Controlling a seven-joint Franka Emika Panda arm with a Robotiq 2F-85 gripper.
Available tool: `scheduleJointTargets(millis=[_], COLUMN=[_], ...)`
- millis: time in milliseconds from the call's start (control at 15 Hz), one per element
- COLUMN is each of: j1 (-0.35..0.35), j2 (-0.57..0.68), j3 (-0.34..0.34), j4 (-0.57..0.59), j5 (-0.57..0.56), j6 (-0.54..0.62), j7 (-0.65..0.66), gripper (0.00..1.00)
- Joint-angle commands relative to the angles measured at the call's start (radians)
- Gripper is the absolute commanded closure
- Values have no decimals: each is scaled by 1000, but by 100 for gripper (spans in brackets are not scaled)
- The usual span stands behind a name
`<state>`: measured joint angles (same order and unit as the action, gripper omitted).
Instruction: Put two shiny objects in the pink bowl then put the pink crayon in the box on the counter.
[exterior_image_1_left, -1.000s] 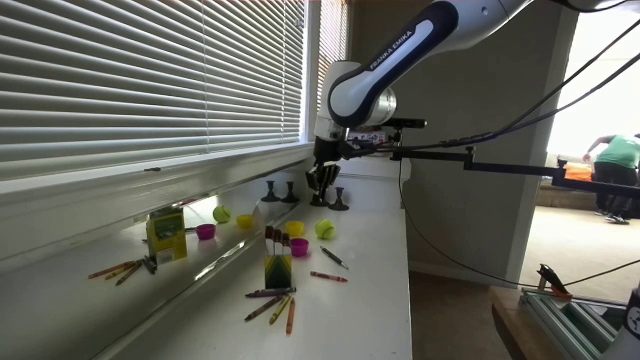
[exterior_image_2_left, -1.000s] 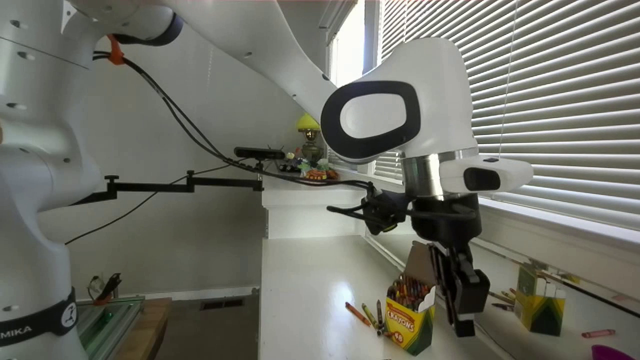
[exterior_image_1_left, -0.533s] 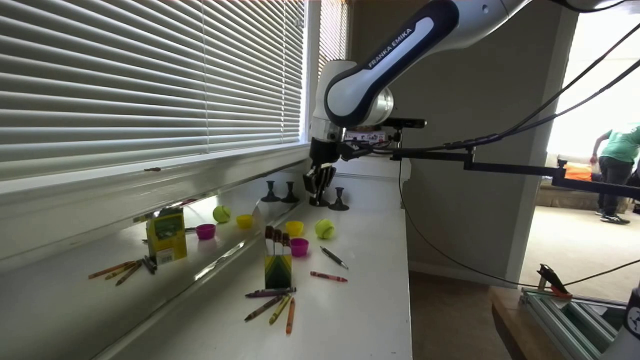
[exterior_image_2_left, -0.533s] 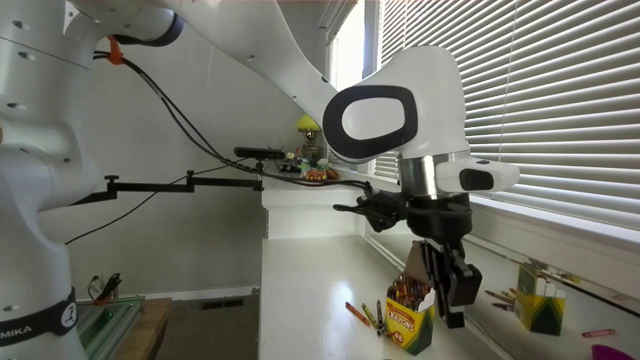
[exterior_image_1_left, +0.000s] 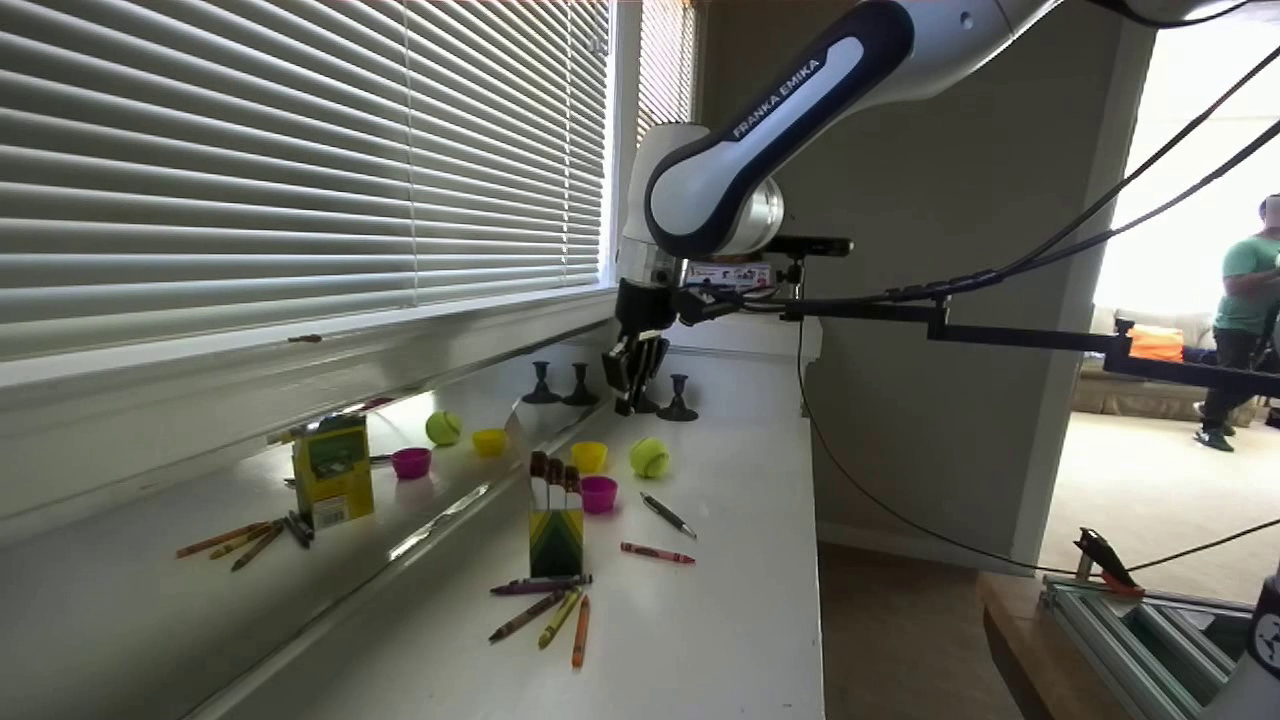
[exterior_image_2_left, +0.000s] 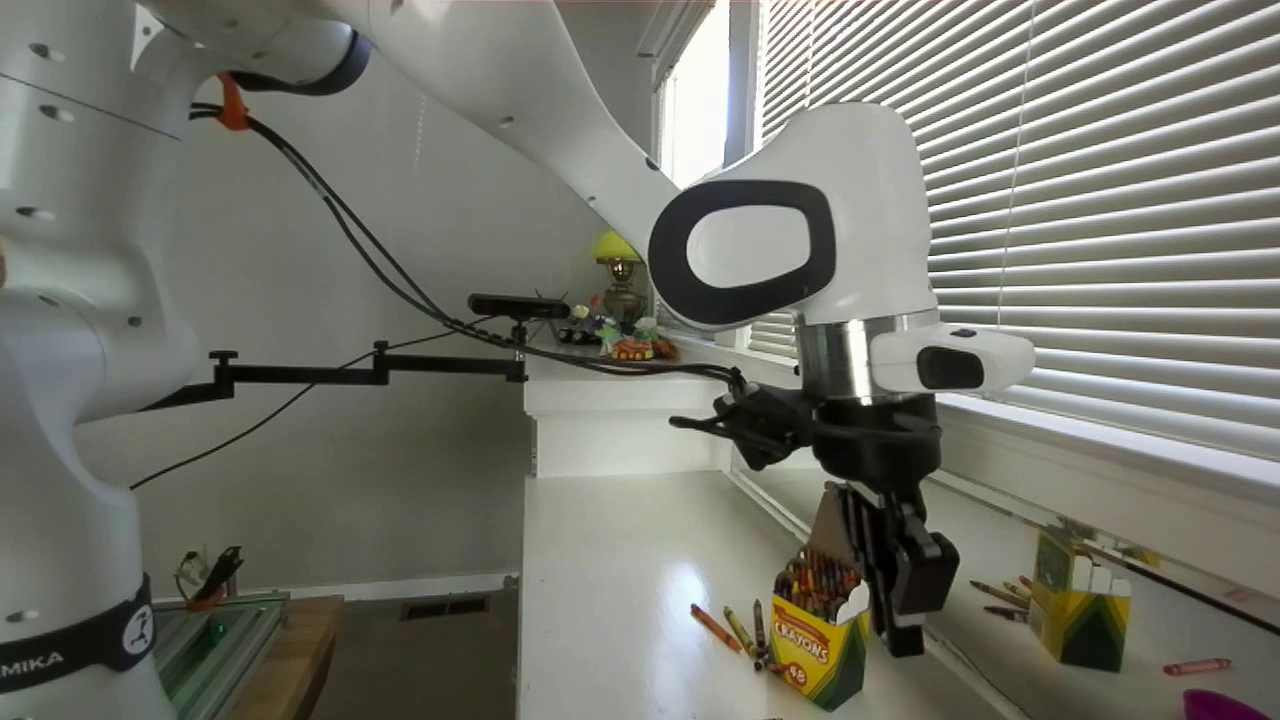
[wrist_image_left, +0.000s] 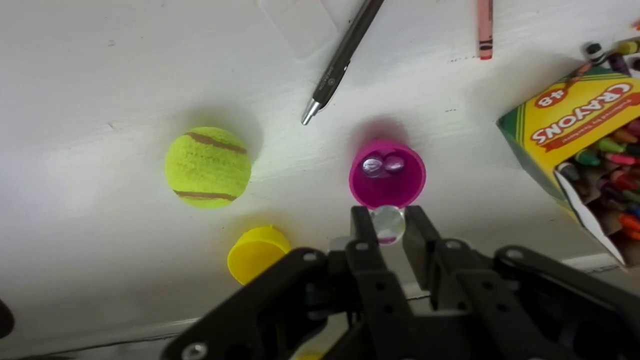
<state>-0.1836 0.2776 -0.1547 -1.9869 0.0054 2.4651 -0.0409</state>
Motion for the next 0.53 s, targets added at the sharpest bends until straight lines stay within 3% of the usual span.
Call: scheduleJointTargets(millis=[0,467], j1=[-3,-14], j2=[42,146], j3=[17,28], j4=[52,134], j5=[33,56], j6=[-9,-9], j7=[-3,11], gripper=[95,95])
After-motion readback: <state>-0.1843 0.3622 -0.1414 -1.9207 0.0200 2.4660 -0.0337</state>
